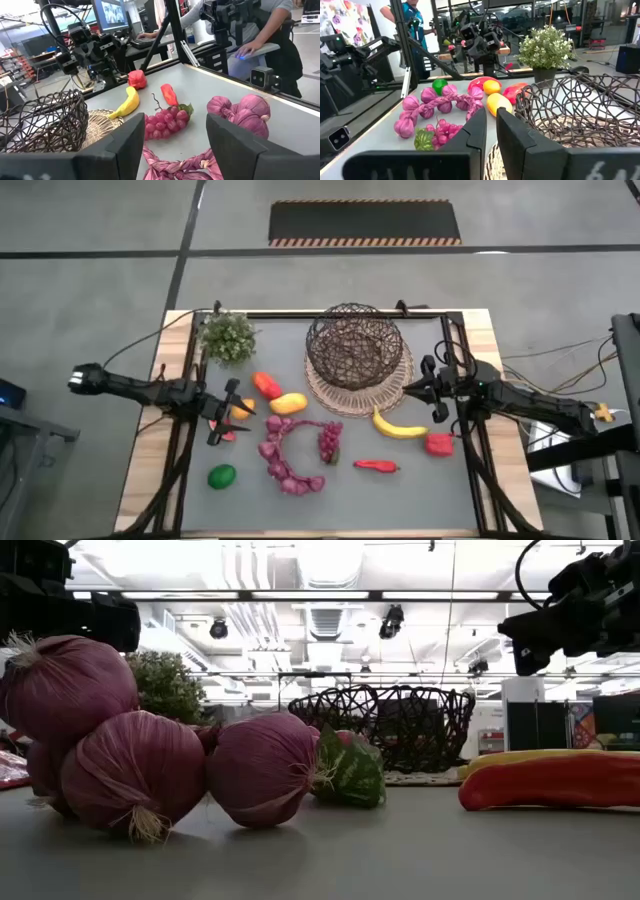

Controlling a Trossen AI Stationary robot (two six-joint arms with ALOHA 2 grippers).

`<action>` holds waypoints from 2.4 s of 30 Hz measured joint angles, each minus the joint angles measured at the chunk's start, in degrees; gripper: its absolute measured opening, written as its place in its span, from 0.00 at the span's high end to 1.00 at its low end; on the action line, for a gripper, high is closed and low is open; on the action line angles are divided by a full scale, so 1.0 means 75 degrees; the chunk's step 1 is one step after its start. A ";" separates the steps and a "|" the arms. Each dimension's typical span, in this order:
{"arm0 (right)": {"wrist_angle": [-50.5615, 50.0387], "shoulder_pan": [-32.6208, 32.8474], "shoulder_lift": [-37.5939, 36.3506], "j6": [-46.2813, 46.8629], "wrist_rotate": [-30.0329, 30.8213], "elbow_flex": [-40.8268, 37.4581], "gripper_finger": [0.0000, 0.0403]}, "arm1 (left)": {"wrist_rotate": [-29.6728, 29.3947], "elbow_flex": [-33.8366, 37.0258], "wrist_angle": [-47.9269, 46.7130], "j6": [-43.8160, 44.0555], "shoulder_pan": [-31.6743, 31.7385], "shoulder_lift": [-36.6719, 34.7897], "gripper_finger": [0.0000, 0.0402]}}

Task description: Build produce basket

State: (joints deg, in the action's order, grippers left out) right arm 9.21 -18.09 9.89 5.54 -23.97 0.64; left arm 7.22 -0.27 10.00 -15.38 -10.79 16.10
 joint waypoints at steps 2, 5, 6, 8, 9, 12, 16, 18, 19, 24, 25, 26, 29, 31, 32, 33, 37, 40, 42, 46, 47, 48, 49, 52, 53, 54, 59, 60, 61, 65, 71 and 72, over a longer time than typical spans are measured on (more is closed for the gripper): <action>0.0003 -0.0001 0.0003 0.0000 0.0000 0.0000 0.92 | 0.0000 0.0000 0.0000 0.0000 0.0003 0.0000 0.51; 0.0001 -0.0003 0.0000 0.0000 0.0000 0.0000 0.92 | 0.0000 0.0000 0.0001 -0.0001 0.0001 0.0000 0.51; 0.0000 -0.0002 0.0002 0.0000 0.0000 0.0000 0.92 | 0.0000 0.0000 0.0000 0.0000 0.0002 0.0000 0.51; 0.0003 -0.0001 0.0001 0.0000 0.0000 0.0001 0.92 | -0.0001 0.0000 0.0001 -0.0002 0.0001 0.0000 0.51; 0.0003 -0.0003 0.0002 0.0000 0.0002 0.0000 0.92 | 0.0000 -0.0001 0.0001 -0.0002 0.0002 0.0000 0.51; 0.0003 -0.0003 0.0001 -0.0001 0.0001 0.0000 0.92 | -0.0001 0.0000 0.0000 -0.0003 0.0001 0.0000 0.51; 0.0000 0.0000 0.0003 0.0000 0.0000 0.0000 0.92 | 0.0000 0.0000 0.0001 -0.0001 0.0002 0.0000 0.51; 0.0003 0.0000 0.0002 0.0000 0.0000 0.0002 0.92 | 0.0000 0.0000 0.0003 0.0000 0.0003 0.0000 0.51; 0.0002 -0.0001 0.0000 0.0000 0.0001 0.0001 0.92 | -0.0001 0.0000 0.0003 -0.0001 0.0003 0.0000 0.51; 0.0003 -0.0003 0.0003 -0.0001 0.0002 0.0002 0.92 | 0.0000 0.0000 0.0000 -0.0003 0.0002 0.0000 0.51; 0.0003 0.0000 0.0003 0.0000 0.0000 0.0003 0.92 | -0.0001 0.0000 0.0000 -0.0002 0.0001 0.0000 0.51; 0.0003 0.0000 0.0003 0.0000 0.0003 0.0000 0.92 | 0.0000 0.0000 0.0001 0.0000 0.0003 0.0000 0.51; 0.0001 0.0000 0.0001 0.0000 0.0002 0.0000 0.92 | 0.0000 0.0000 0.0000 -0.0003 0.0000 0.0000 0.51; 0.0003 -0.0001 0.0000 0.0000 0.0001 0.0000 0.92 | 0.0000 0.0000 0.0001 -0.0002 0.0001 0.0000 0.51; 0.0003 -0.0001 0.0000 0.0000 0.0000 0.0001 0.92 | 0.0000 -0.0002 0.0002 -0.0003 0.0001 0.0000 0.51; 0.0003 0.0000 0.0003 0.0000 0.0000 0.0003 0.92 | -0.0001 -0.0001 0.0001 -0.0003 0.0001 0.0000 0.51; 0.0003 -0.0001 0.0000 0.0000 0.0001 0.0000 0.92 | 0.0000 0.0000 0.0001 -0.0003 0.0001 0.0000 0.51; 0.0003 0.0000 0.0000 0.0000 0.0000 0.0001 0.92 | 0.0000 0.0000 0.0000 -0.0002 0.0000 0.0000 0.51; 0.0002 0.0000 0.0001 -0.0001 0.0000 0.0002 0.92 | -0.0003 0.0000 0.0000 -0.0003 0.0003 0.0000 0.51; 0.0003 -0.0003 0.0000 0.0000 0.0000 0.0000 0.92 | 0.0000 -0.0001 0.0001 -0.0001 0.0002 0.0000 0.51; 0.0003 -0.0002 0.0001 0.0000 0.0001 0.0000 0.92 | -0.0003 0.0000 0.0000 -0.0002 0.0000 0.0000 0.51; 0.0002 -0.0001 0.0001 0.0000 0.0001 0.0003 0.92 | 0.0000 0.0000 0.0000 -0.0002 0.0003 0.0000 0.51; 0.0003 0.0000 0.0001 0.0000 0.0000 0.0002 0.92 | 0.0000 0.0000 0.0001 -0.0003 0.0000 0.0000 0.51; 0.0003 0.0000 0.0003 0.0000 0.0000 0.0000 0.92 | 0.0000 0.0000 0.0000 -0.0003 0.0003 0.0000 0.51; 0.0003 -0.0001 0.0001 0.0000 0.0002 0.0000 0.92 | -0.0002 0.0000 0.0000 0.0000 0.0001 0.0000 0.51; 0.0001 0.0000 0.0003 0.0000 0.0003 0.0000 0.92 | -0.0003 0.0000 0.0003 -0.0002 0.0003 0.0000 0.51; 0.0002 -0.0003 0.0000 -0.0015 0.0000 0.0002 0.92 | 0.0000 0.0000 -0.0003 -0.0003 0.0002 -0.0001 0.51; 0.0003 0.0000 0.0003 -0.0017 0.0000 0.0001 0.92 | 0.0000 0.0000 0.0000 -0.0003 0.0000 -0.0010 0.51; 0.0003 -0.0002 0.0001 -0.0012 0.0001 0.0001 0.92 | 0.0000 0.0000 0.0003 -0.0003 0.0003 -0.0017 0.51; 0.0003 0.0000 0.0003 0.0145 0.0000 0.0003 0.92 | -0.0251 0.0000 -0.0002 -0.0114 -0.0003 0.0003 0.51; 0.0078 0.0009 0.0000 0.2236 0.0338 0.0002 0.92 | -0.0517 0.0000 0.0489 0.0492 -0.0003 0.0116 0.51; 0.0095 0.0009 0.0002 0.2583 0.0548 0.0002 0.92 | -0.0522 0.0000 0.0703 0.0519 -0.0002 0.0133 0.51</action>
State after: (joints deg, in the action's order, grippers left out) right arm 9.93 -18.02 9.90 24.91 -19.86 0.66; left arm 3.31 -0.27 15.27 -11.49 -10.80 17.09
